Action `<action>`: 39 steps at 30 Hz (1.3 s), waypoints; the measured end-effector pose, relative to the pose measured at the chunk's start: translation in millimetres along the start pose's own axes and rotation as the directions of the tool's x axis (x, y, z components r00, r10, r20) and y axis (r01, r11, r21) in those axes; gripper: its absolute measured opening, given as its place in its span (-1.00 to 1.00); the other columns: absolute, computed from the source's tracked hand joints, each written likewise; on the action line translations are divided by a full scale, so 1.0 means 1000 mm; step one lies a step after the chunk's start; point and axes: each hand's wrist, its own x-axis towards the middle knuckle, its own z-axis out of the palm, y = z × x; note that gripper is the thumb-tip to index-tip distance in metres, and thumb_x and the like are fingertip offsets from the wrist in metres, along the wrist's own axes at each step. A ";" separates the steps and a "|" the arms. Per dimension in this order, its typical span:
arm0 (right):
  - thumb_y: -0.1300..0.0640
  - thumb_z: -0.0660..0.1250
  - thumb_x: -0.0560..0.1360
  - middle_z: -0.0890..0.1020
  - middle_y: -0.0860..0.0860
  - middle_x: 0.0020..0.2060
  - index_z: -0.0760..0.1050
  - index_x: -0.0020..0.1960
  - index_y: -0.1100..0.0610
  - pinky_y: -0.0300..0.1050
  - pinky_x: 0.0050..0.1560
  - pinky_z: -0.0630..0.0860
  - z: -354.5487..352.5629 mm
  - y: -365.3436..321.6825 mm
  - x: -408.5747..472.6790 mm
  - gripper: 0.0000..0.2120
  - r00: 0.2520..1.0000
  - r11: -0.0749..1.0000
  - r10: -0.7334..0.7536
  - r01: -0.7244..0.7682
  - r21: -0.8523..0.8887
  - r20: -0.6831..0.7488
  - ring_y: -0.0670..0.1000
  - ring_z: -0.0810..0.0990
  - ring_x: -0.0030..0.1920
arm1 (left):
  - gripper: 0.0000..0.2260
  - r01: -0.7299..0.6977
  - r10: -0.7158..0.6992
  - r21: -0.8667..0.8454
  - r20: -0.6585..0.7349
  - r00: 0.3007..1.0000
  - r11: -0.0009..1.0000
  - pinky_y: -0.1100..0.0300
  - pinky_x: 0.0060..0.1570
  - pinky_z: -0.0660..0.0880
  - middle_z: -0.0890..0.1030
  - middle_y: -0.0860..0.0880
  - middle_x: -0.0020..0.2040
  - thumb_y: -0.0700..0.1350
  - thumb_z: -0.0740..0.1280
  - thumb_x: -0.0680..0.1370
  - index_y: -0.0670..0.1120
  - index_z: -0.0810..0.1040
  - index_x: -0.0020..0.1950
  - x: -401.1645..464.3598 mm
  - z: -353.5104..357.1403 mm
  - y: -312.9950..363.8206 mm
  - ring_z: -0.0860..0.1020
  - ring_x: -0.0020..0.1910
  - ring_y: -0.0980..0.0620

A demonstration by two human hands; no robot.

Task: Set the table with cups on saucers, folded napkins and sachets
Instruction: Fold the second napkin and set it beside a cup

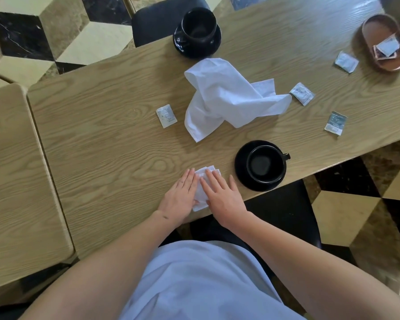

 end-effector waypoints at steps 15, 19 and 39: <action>0.27 0.43 0.39 0.17 0.11 0.55 0.22 0.51 0.05 0.25 0.41 0.19 -0.152 0.121 0.094 -0.25 0.815 0.853 0.518 -0.470 0.227 -0.258 0.22 0.11 0.54 | -0.93 0.253 -0.389 -0.724 0.591 0.706 -0.641 0.22 -0.41 0.55 0.53 -0.09 -0.28 -0.29 0.36 0.53 -0.18 0.54 -0.01 0.101 -0.154 -0.017 0.55 -0.37 0.04; 0.30 0.41 0.36 0.40 0.13 0.35 0.49 0.29 0.05 0.27 0.39 0.19 -0.157 0.140 0.106 -0.49 0.861 0.872 0.455 -0.483 -0.086 -0.227 0.23 0.28 0.42 | -0.87 0.262 -0.285 -0.675 0.586 0.758 -0.689 0.21 -0.40 0.52 0.53 -0.05 -0.33 -0.09 0.41 0.57 -0.13 0.55 -0.02 0.104 -0.169 -0.013 0.54 -0.41 0.04; 0.09 0.32 0.54 0.54 0.04 -0.14 0.47 0.04 0.16 -0.04 -0.32 0.36 -0.279 -0.015 0.092 -0.85 0.786 0.981 -0.144 0.193 0.017 -0.601 0.17 0.50 -0.26 | -0.76 -0.345 -0.444 -0.333 0.290 0.848 -0.877 0.27 -0.50 0.50 0.48 -0.07 -0.45 -0.21 0.33 0.62 -0.20 0.48 -0.24 0.013 -0.292 -0.130 0.48 -0.53 0.04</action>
